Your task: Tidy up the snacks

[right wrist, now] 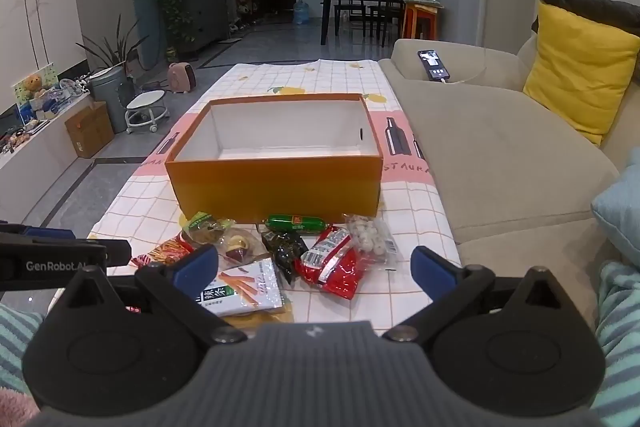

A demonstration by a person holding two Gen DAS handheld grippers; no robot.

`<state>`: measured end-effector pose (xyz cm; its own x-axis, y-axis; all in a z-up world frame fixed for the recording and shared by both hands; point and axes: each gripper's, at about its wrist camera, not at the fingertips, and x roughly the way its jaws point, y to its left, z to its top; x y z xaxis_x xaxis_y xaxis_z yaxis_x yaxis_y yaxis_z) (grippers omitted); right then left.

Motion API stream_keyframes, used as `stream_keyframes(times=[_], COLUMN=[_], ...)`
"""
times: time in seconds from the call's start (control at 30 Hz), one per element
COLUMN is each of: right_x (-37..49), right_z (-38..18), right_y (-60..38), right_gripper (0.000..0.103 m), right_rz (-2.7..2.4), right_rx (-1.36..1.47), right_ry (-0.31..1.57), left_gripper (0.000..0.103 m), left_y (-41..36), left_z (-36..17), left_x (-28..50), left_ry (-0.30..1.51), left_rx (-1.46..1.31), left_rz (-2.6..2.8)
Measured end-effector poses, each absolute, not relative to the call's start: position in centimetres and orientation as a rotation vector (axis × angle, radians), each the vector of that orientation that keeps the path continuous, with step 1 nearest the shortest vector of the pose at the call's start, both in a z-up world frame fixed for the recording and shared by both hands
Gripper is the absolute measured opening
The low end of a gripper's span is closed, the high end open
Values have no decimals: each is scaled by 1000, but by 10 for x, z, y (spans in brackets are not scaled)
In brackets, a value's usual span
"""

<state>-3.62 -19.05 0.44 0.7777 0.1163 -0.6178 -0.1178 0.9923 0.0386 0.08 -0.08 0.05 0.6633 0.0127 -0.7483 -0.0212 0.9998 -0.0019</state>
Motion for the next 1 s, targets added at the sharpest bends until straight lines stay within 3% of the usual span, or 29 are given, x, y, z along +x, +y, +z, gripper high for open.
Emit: stream_keyframes(times=[1.0], right_x=[-34], right_z=[3], right_y=[-191], right_gripper=[99], right_rz=[126], right_rx=[-5], right_ry=[682], left_gripper=[75], left_y=[1], left_z=[0], left_x=[-1], left_ry=[844], left_rx=[-41], left_rz=[-4])
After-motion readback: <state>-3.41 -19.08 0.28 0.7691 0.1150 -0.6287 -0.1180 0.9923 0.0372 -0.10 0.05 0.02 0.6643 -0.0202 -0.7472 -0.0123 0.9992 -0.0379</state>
